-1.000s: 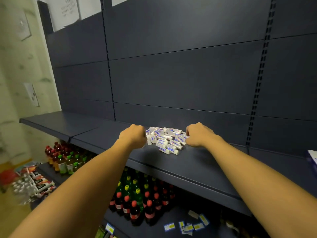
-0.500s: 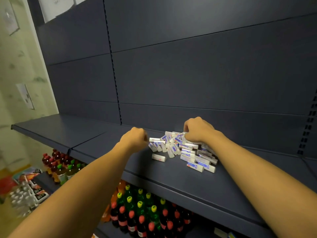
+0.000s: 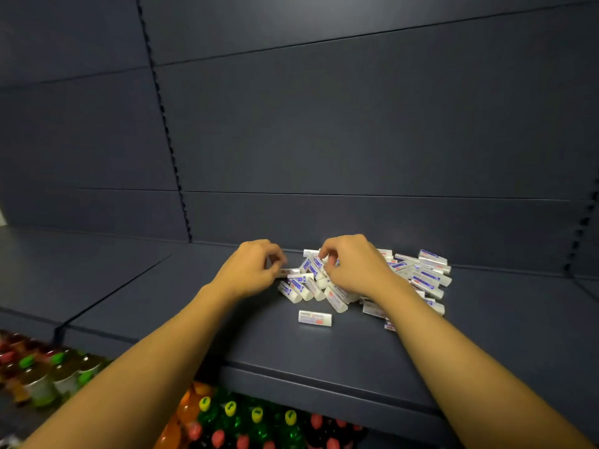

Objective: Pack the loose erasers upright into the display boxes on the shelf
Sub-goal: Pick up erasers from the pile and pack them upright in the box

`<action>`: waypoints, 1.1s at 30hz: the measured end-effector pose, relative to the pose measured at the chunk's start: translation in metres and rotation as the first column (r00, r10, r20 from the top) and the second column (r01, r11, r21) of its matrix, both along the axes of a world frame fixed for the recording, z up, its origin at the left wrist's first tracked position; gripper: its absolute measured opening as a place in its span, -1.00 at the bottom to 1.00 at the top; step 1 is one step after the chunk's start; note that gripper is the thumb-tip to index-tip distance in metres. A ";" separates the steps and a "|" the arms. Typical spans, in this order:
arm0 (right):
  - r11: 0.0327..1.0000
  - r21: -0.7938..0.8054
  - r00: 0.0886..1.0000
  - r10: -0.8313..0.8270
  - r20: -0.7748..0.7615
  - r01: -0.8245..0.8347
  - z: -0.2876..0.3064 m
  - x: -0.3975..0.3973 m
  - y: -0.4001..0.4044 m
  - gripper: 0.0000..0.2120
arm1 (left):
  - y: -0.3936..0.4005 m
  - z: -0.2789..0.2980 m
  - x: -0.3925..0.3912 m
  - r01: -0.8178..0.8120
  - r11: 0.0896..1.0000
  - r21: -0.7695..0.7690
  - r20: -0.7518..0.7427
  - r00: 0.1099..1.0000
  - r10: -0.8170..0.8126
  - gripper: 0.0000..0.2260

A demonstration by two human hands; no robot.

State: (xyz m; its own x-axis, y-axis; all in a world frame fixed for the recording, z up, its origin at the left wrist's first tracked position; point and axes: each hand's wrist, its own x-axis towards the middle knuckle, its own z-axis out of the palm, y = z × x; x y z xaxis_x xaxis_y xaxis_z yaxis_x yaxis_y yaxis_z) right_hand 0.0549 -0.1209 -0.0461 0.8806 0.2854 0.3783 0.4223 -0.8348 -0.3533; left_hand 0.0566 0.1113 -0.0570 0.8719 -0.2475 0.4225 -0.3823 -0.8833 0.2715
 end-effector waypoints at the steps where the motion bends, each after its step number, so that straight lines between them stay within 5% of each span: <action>1: 1.000 0.007 1.000 -0.007 0.005 0.007 -0.004 0.000 0.004 -0.73 | 0.004 -0.003 0.003 0.037 0.999 -0.012 0.011 0.999 -0.037 -0.89; 15: 0.995 0.078 0.987 -0.076 0.140 0.066 -0.047 0.002 0.025 -0.81 | 0.038 -0.046 0.035 0.439 0.894 -0.095 -0.035 0.896 -0.444 -0.90; 23: 0.992 0.121 0.991 -0.040 0.131 0.024 -0.048 -0.001 0.027 -0.82 | 0.040 -0.043 0.033 0.426 0.895 -0.133 -0.115 0.890 -0.441 -0.91; 29: 0.992 0.120 0.997 -0.031 0.068 0.022 -0.048 0.006 0.034 -0.88 | 0.047 -0.029 0.026 0.234 0.840 -0.490 -0.012 0.962 -0.275 -0.87; 33: 0.998 0.015 0.998 -0.065 -0.011 0.065 -0.041 0.013 0.047 -0.81 | 0.048 -0.026 0.025 0.186 0.806 -0.563 0.009 0.976 -0.218 -0.87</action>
